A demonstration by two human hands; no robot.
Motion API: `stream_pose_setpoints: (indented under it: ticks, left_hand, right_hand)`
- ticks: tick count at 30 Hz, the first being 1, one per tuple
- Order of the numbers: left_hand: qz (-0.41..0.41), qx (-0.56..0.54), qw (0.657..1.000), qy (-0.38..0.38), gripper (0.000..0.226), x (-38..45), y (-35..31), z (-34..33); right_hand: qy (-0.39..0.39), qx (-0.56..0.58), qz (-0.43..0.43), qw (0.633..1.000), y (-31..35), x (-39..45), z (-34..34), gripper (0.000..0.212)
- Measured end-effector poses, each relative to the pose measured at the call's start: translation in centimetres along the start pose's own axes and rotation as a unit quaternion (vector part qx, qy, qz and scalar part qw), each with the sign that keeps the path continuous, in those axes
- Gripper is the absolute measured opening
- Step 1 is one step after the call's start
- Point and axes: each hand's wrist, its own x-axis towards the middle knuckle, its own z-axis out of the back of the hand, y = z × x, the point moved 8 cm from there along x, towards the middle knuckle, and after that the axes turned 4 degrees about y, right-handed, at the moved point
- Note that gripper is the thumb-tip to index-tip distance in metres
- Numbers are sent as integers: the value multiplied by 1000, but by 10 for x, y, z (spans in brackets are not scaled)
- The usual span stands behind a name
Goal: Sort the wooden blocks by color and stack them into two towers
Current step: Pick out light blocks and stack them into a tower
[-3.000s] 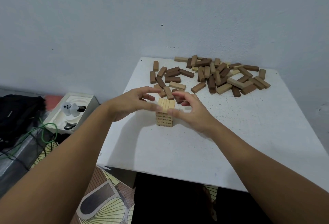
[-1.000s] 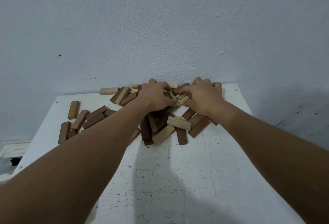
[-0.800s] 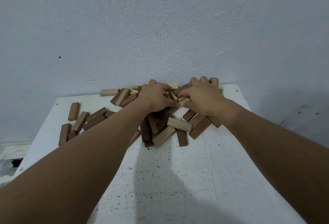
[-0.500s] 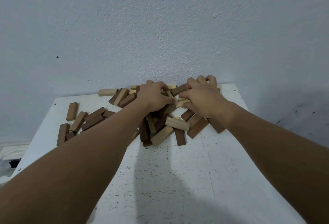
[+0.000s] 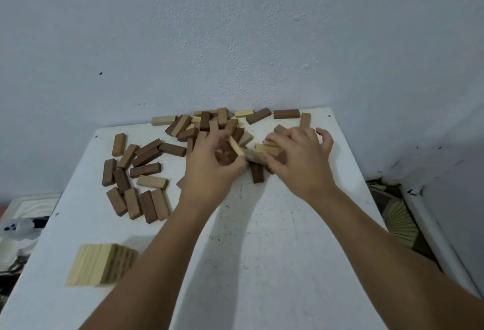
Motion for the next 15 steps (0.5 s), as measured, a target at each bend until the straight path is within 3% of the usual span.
stream_pose_setpoints:
  ticks: [8,15]
  left_hand:
    - [49,30,996,73,49,-102,50,-19]
    - [-9,128,985,115,43,-140,64,-9]
  right_hand:
    - [28,46,-40,998,16,-104,0,23]
    - [74,87,-61,992,45,-148,-26,32]
